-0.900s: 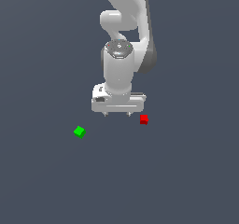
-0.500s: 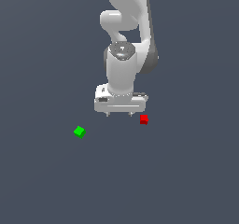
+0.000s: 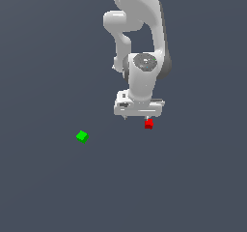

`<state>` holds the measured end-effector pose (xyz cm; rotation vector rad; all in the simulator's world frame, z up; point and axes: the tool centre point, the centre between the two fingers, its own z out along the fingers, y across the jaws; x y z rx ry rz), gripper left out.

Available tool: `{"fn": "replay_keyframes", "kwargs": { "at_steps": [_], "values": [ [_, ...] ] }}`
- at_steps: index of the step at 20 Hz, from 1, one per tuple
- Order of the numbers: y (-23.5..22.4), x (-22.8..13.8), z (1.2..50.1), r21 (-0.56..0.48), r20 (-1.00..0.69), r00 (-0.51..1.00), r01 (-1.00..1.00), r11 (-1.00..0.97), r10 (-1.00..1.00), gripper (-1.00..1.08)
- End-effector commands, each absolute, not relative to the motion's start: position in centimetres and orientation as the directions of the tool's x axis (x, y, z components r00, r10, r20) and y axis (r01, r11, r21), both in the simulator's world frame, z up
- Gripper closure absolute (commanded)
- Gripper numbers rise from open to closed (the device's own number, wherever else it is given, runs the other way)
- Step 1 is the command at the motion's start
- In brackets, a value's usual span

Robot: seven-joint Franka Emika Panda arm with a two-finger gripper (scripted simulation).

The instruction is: Stack the red cube on top of the green cube.

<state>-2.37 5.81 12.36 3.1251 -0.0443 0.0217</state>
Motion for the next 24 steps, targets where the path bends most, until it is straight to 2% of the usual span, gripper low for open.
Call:
{"fn": "replay_keyframes", "kwargs": {
  "at_steps": [1, 11, 24],
  "values": [
    [7.8, -3.4, 10.9, 0.012, 0.01, 0.999, -0.04, -0.999, -0.04, -0.92],
    [13.3, -5.6, 7.2, 0.001, 0.0, 0.997, -0.072, -0.997, -0.072, -0.92],
    [13.7, -5.6, 6.7, 0.0, 0.0, 0.997, -0.074, -0.997, -0.074, -0.92]
  ]
}}
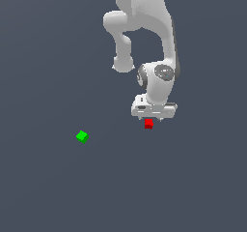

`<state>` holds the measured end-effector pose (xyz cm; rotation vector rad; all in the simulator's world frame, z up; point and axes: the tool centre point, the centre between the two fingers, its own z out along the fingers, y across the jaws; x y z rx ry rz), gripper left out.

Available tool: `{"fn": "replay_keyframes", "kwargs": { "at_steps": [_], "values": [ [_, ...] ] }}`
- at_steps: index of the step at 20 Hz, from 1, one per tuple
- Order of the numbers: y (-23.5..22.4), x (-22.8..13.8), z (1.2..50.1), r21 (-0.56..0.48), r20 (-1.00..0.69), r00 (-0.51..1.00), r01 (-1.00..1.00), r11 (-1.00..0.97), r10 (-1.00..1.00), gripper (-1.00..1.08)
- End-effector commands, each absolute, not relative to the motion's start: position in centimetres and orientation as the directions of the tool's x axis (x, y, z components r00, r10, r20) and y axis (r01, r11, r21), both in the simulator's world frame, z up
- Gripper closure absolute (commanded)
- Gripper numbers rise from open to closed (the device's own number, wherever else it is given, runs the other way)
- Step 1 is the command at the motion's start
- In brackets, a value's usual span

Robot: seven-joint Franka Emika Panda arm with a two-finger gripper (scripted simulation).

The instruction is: Stack the red cube on top of the green cube.

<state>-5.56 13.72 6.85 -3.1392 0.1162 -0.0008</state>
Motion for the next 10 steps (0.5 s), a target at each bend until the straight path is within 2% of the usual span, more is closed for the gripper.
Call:
{"fn": "replay_keyframes", "kwargs": {
  "at_steps": [1, 10],
  "values": [
    [13.7, -5.6, 6.4, 0.0, 0.0, 0.997, -0.074, -0.997, -0.074, -0.92],
    [13.6, -5.6, 2.7, 0.0, 0.0, 0.997, -0.074, -0.997, -0.074, -0.92]
  ]
}}
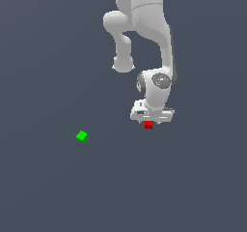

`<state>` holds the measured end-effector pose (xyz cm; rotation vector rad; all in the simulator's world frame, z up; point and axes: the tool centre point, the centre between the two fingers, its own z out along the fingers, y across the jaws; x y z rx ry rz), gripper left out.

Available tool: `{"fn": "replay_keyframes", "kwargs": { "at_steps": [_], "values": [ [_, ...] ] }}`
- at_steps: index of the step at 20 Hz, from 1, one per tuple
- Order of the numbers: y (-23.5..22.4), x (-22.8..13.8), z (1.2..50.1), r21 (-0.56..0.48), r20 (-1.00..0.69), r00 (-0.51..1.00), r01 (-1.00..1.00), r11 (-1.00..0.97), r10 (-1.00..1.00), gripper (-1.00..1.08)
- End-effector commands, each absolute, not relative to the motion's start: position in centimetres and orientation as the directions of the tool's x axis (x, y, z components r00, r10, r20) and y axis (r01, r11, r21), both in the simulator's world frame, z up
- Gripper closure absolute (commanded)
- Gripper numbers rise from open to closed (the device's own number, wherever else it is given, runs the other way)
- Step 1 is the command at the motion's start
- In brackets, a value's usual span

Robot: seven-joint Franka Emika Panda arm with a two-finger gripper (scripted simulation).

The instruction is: Stack the red cube on top of the green cube.

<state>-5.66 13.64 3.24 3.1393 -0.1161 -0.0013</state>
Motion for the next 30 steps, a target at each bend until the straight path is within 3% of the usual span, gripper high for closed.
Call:
{"fn": "replay_keyframes", "kwargs": {
  "at_steps": [1, 5, 6, 20, 30],
  "values": [
    [13.6, -5.6, 2.4, 0.0, 0.0, 0.997, -0.074, -0.997, -0.074, -0.92],
    [13.6, -5.5, 2.0, 0.0, 0.0, 0.997, -0.074, -0.997, -0.074, -0.92],
    [13.6, -5.5, 2.0, 0.0, 0.0, 0.997, -0.074, -0.997, -0.074, 1.08],
    [13.6, -5.6, 2.5, 0.0, 0.0, 0.997, -0.074, -0.997, -0.074, 1.08],
    [13.6, -5.7, 7.5, 0.0, 0.0, 0.997, -0.074, -0.997, -0.074, 1.08]
  ]
}}
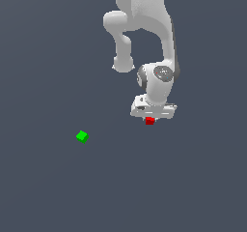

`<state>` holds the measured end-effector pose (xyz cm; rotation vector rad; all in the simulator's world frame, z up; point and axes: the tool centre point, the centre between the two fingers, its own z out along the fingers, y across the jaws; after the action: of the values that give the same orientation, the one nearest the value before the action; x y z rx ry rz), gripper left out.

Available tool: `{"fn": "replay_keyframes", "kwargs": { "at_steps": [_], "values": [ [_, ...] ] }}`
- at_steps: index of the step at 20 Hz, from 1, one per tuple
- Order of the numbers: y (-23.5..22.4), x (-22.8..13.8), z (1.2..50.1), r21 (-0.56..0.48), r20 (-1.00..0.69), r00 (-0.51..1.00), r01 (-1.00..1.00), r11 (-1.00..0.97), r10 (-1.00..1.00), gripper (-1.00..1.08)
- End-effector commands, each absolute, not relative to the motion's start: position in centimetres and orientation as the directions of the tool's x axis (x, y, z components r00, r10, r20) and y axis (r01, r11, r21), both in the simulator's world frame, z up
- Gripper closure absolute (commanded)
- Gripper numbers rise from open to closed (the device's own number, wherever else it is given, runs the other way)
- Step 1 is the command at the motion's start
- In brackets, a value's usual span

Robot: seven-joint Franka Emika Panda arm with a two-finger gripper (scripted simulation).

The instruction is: Stack the red cube on top of the green cube.

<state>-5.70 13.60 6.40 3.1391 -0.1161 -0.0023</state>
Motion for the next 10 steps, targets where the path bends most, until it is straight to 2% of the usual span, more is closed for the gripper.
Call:
{"fn": "replay_keyframes", "kwargs": {
  "at_steps": [1, 10],
  "values": [
    [13.6, -5.7, 8.2, 0.0, 0.0, 0.997, -0.074, -0.997, -0.074, 1.08],
    [13.6, -5.6, 11.9, 0.0, 0.0, 0.997, -0.074, -0.997, -0.074, 1.08]
  ]
}}
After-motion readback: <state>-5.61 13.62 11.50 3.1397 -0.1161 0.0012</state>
